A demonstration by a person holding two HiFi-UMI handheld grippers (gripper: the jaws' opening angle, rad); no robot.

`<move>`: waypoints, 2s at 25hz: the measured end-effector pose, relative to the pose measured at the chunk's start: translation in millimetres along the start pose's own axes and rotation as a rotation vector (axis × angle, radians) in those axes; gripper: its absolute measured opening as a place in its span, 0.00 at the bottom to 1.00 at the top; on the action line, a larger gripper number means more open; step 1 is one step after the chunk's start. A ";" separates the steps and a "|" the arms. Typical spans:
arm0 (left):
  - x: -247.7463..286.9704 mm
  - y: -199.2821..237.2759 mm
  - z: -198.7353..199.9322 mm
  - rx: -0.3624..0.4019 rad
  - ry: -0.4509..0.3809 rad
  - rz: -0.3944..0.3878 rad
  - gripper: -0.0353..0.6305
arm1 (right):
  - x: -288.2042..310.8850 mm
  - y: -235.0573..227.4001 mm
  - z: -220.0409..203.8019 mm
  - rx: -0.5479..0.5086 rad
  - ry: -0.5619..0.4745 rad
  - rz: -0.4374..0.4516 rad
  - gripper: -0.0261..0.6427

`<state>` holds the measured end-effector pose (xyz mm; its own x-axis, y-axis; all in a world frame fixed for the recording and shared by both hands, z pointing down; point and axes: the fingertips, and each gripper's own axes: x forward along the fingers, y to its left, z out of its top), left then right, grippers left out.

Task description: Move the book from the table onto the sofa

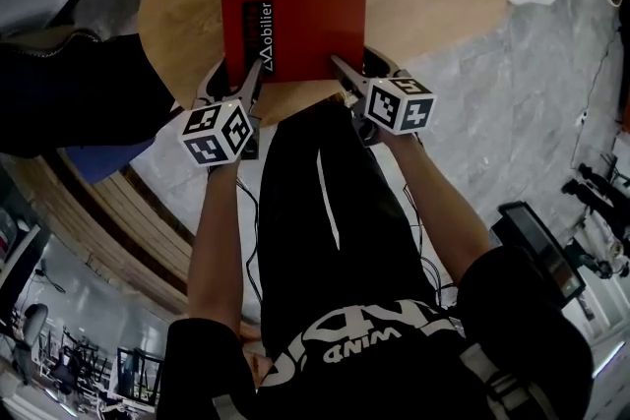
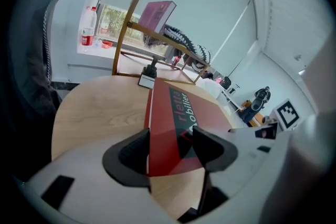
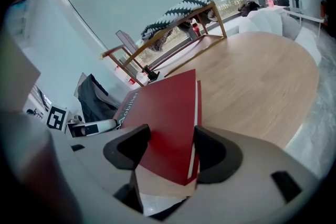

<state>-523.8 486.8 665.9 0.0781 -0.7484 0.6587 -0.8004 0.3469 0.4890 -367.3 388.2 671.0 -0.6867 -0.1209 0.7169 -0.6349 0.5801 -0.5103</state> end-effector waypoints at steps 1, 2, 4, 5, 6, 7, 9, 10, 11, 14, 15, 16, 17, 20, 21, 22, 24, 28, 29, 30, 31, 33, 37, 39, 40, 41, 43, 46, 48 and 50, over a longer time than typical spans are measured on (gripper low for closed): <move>-8.8 -6.2 7.3 -0.003 -0.013 0.005 0.45 | -8.8 6.6 7.1 -0.005 -0.008 0.002 0.45; -18.1 -12.4 14.4 -0.008 -0.026 0.010 0.45 | -18.2 13.6 13.8 -0.010 -0.016 0.003 0.45; -36.8 -24.7 29.0 -0.014 -0.050 0.016 0.45 | -37.3 28.1 27.6 -0.021 -0.035 0.006 0.45; -46.2 -30.9 36.3 -0.014 -0.061 0.018 0.45 | -47.0 35.4 34.3 -0.027 -0.044 0.007 0.45; -55.8 -37.4 43.2 -0.012 -0.069 0.021 0.45 | -56.7 42.5 40.0 -0.031 -0.051 0.009 0.45; -65.7 -44.0 49.8 -0.009 -0.076 0.024 0.45 | -66.3 49.5 44.8 -0.033 -0.056 0.010 0.45; -85.2 -57.0 62.8 -0.002 -0.089 0.030 0.45 | -84.6 62.8 54.6 -0.039 -0.061 0.020 0.45; -94.5 -63.2 69.1 -0.002 -0.095 0.033 0.45 | -93.4 69.1 60.2 -0.045 -0.064 0.028 0.45; -103.6 -69.2 74.8 -0.004 -0.102 0.036 0.45 | -102.1 75.5 65.8 -0.052 -0.068 0.035 0.45; -132.0 -87.1 85.5 -0.020 -0.120 0.045 0.45 | -129.8 93.8 77.4 -0.071 -0.076 0.051 0.45; -141.1 -93.1 87.7 -0.025 -0.125 0.048 0.45 | -139.0 99.1 79.9 -0.077 -0.079 0.056 0.45; -149.9 -99.0 89.7 -0.030 -0.130 0.050 0.45 | -148.1 104.1 81.9 -0.080 -0.083 0.060 0.45; -158.3 -104.9 91.3 -0.032 -0.133 0.051 0.45 | -157.4 108.7 83.5 -0.082 -0.087 0.064 0.45; -179.6 -121.4 97.7 -0.029 -0.143 0.047 0.45 | -183.2 120.1 87.9 -0.087 -0.106 0.073 0.44; -185.9 -126.7 99.6 -0.026 -0.146 0.044 0.45 | -191.3 123.4 88.7 -0.089 -0.115 0.076 0.44; -192.2 -131.9 101.1 -0.021 -0.149 0.043 0.45 | -199.2 126.8 89.0 -0.090 -0.124 0.078 0.44; -204.7 -142.2 103.3 -0.009 -0.154 0.043 0.45 | -214.0 132.9 88.7 -0.093 -0.144 0.082 0.44; -222.7 -163.1 106.9 0.001 -0.165 0.035 0.45 | -241.1 140.0 92.9 -0.106 -0.201 0.082 0.44; -224.7 -166.9 107.7 0.006 -0.167 0.032 0.45 | -245.8 140.4 93.7 -0.106 -0.211 0.081 0.44; -225.9 -170.2 108.3 0.013 -0.167 0.030 0.45 | -249.5 140.0 93.7 -0.103 -0.217 0.079 0.44; -226.6 -172.9 108.6 0.020 -0.165 0.028 0.45 | -252.6 139.2 93.1 -0.098 -0.219 0.077 0.44; -226.1 -177.7 110.1 0.034 -0.161 0.021 0.45 | -257.0 136.5 92.9 -0.087 -0.222 0.074 0.44; -219.6 -190.4 118.4 0.071 -0.156 0.000 0.45 | -265.6 128.4 98.4 -0.061 -0.251 0.060 0.44; -215.1 -197.2 121.4 0.089 -0.147 -0.021 0.45 | -271.7 123.4 99.7 -0.045 -0.273 0.042 0.44; -212.5 -200.1 122.9 0.099 -0.140 -0.034 0.45 | -274.6 121.0 100.1 -0.035 -0.284 0.030 0.44; -209.4 -203.1 124.5 0.110 -0.132 -0.049 0.45 | -277.5 118.2 100.1 -0.023 -0.296 0.018 0.44; -200.9 -212.1 126.7 0.133 -0.111 -0.083 0.45 | -285.8 109.8 99.0 0.007 -0.322 -0.011 0.44; -184.7 -238.5 125.0 0.181 -0.069 -0.148 0.45 | -308.5 88.6 94.1 0.064 -0.376 -0.070 0.44; -172.9 -263.6 120.7 0.230 -0.035 -0.205 0.45 | -330.1 71.2 87.3 0.109 -0.427 -0.123 0.44; -160.3 -292.1 114.7 0.276 -0.001 -0.264 0.45 | -353.7 52.2 78.3 0.158 -0.479 -0.180 0.44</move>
<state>-370.7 440.6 352.0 0.3025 -0.7924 0.5296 -0.8827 -0.0233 0.4694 -185.3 398.1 353.6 -0.6233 -0.5830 0.5212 -0.7777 0.3922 -0.4913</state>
